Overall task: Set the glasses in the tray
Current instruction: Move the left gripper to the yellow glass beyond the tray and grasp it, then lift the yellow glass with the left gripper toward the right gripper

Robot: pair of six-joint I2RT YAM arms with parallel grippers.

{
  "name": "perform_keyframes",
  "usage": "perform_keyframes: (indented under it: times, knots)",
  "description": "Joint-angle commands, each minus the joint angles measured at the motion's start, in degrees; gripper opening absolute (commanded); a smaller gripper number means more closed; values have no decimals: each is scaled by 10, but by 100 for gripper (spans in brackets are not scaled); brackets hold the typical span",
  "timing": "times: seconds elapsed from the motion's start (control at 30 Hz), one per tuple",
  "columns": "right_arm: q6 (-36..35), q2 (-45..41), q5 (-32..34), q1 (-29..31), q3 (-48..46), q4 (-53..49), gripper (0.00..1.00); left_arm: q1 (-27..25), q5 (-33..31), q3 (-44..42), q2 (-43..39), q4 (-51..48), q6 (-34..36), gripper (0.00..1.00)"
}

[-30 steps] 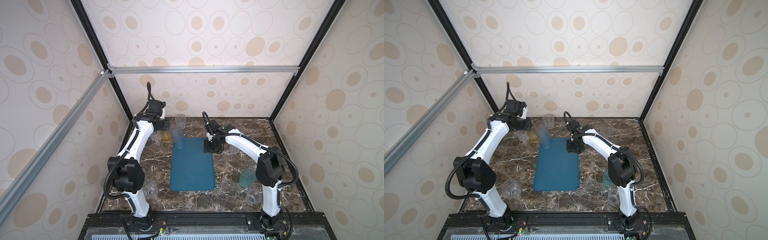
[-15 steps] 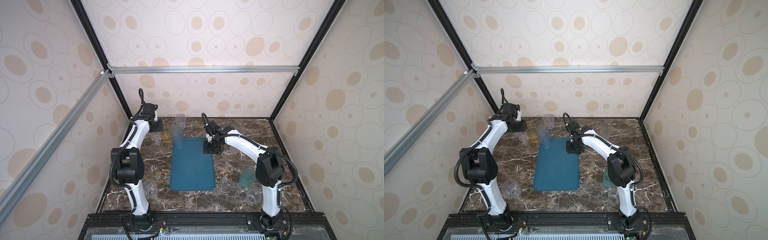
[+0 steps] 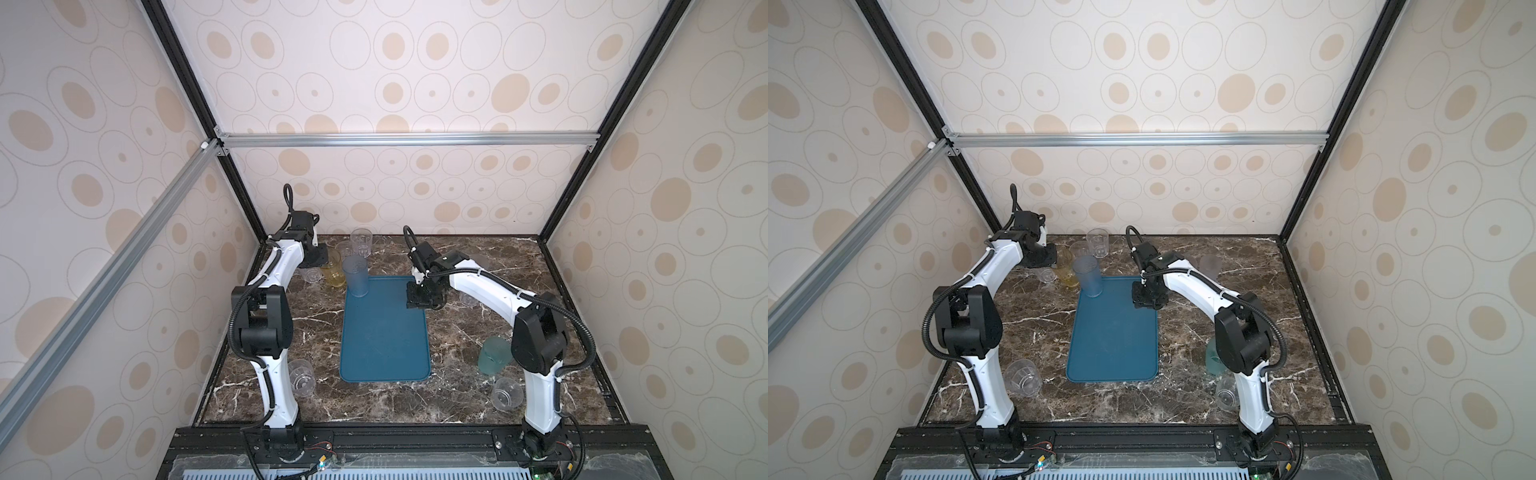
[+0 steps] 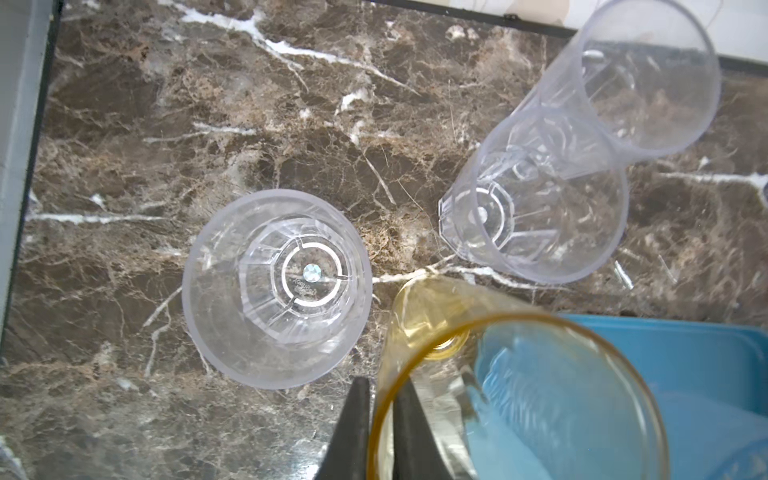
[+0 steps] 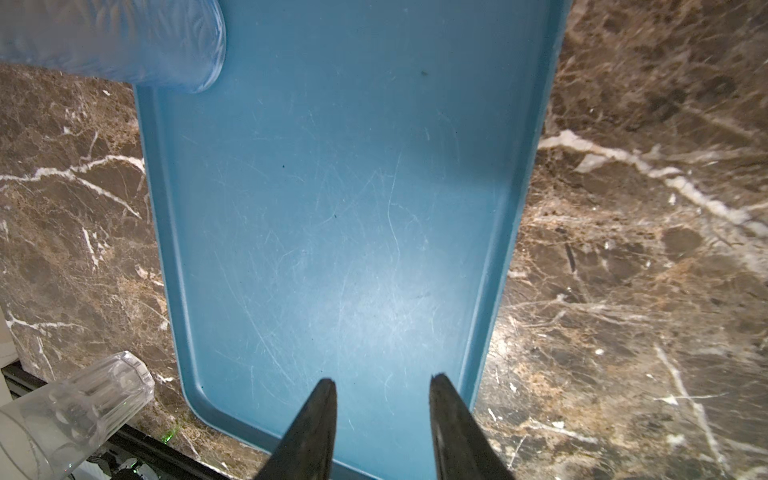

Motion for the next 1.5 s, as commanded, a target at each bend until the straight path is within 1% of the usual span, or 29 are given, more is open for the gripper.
perform_keyframes:
  times: [0.0, 0.17, 0.37, 0.57, 0.63, 0.7, 0.8, 0.87, 0.97, 1.07, 1.17, 1.33, 1.47]
  knots:
    - [7, -4, 6, 5, -5, -7, 40, 2, -8, 31, 3, -8, -1, 7]
    - [8, 0, 4, 7, -1, -7, 40, 2, -10, 30, -8, -12, 0, 0]
    - [5, 5, 6, 7, 20, -15, 40, 3, -13, 31, -25, -16, -9, 0]
    - [7, 2, 18, 9, 52, -17, 39, 0, -44, 52, -79, -16, -34, 0]
    - [8, -1, 21, 9, 60, -17, 39, -8, -59, 61, -96, -18, -39, 0]
    - [11, -14, 26, 12, 69, -10, 38, -25, -81, 70, -113, -21, -42, 0]
    - [16, -45, 45, 17, 73, 20, 37, -69, -137, 85, -140, -22, -47, 0]
    - [21, -65, 59, 17, 76, 34, 37, -109, -168, 92, -157, -11, -53, 0]
    - [24, -100, 80, 18, 74, 54, 38, -174, -187, 112, -157, -8, -61, 0]
    - [24, -139, 110, 19, 65, 65, 41, -226, -183, 137, -132, -25, -72, 0]
    - [24, -179, 137, 22, 47, 81, 45, -266, -171, 148, -102, -34, -81, 0]
    - [25, -212, 188, 27, 22, 102, 50, -305, -146, 152, -75, -34, -100, 0]
    - [19, -197, 187, 27, 39, 105, 51, -318, -137, 142, -66, -39, -106, 0]
